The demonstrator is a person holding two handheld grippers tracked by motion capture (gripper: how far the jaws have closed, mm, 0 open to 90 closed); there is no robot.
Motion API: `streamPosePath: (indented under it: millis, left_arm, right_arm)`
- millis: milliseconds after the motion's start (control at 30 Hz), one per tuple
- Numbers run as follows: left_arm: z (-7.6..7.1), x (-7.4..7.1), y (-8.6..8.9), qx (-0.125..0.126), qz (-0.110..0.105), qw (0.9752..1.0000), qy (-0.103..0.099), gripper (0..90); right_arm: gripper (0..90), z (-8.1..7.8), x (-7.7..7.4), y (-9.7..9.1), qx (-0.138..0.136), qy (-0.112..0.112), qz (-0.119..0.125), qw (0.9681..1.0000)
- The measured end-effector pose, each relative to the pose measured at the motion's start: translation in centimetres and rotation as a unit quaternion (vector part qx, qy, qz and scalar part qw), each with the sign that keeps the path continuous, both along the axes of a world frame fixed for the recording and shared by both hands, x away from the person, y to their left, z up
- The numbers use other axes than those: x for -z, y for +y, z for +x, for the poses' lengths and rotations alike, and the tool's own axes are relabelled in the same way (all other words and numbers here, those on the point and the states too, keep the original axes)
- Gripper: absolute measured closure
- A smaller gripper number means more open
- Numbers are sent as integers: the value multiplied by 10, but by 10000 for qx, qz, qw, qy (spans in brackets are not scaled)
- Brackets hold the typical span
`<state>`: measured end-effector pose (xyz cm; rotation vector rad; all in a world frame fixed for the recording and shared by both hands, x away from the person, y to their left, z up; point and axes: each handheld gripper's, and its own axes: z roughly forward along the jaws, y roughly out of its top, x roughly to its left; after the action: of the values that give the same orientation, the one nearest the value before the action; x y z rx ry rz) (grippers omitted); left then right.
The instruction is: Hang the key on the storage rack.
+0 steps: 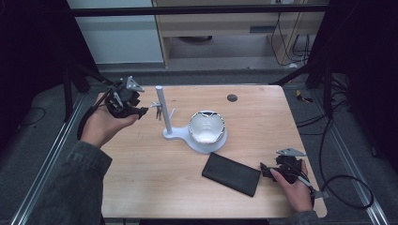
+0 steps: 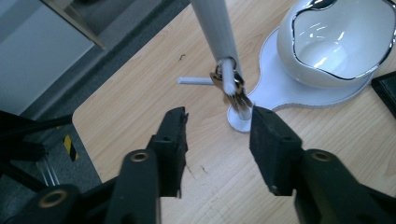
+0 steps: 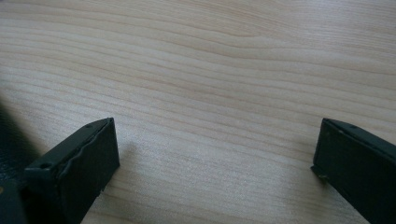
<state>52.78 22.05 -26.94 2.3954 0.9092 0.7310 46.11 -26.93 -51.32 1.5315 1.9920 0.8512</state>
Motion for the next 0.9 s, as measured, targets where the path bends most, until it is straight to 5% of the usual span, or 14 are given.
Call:
streamPosePath:
  millis: [333,467,633,900]
  left_arm:
    - [-40,53,-8,268,-277,9991,-165,253]
    - [-47,77,-17,359,-440,9984,51,169]
    - [-51,107,-32,682,-765,9944,243,100]
    - [-54,135,-58,946,-795,9911,487,93]
  right_arm:
    - [53,-1,-3,-1,-62,-44,45,10000]
    - [66,-4,-7,0,-74,-170,-51,9998]
    - [71,-7,-9,2,-104,-215,-100,9997]
    - [75,-8,-10,4,-151,-252,-122,9995]
